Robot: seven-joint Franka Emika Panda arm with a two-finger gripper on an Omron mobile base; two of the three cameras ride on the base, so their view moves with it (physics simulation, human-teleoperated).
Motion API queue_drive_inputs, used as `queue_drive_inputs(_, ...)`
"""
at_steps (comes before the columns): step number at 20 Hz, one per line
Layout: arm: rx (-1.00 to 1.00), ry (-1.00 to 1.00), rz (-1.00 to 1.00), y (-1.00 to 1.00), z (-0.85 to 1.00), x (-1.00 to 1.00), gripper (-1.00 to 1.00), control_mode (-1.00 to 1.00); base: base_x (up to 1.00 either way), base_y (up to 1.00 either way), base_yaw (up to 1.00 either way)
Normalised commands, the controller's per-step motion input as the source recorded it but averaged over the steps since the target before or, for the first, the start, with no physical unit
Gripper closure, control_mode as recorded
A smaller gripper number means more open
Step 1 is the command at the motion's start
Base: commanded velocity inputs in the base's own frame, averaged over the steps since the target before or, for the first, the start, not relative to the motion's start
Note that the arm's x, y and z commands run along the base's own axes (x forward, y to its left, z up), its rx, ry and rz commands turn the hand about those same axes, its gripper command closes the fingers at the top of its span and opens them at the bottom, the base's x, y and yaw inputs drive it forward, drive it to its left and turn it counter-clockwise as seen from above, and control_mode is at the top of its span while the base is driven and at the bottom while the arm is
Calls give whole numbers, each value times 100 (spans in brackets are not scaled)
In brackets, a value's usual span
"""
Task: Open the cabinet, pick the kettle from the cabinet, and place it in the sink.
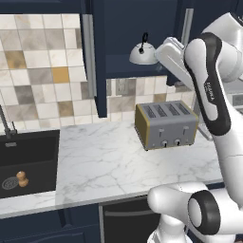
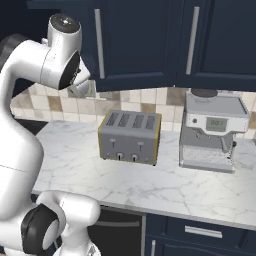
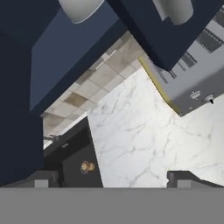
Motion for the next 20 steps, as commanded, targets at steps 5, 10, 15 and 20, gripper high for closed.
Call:
queue_drive_inputs(5,6,0,-14,29,0,34,-100,-100,0,0,0)
queue_drive_inputs(10,4,0,-16,24,0,35,-100,-100,0,0,0)
queue_drive_inputs(15,6,0,-14,14,0,35,-100,-100,0,0,0)
queue_drive_inputs(20,6,-1,-17,4,0,31,-100,-100,0,0,0)
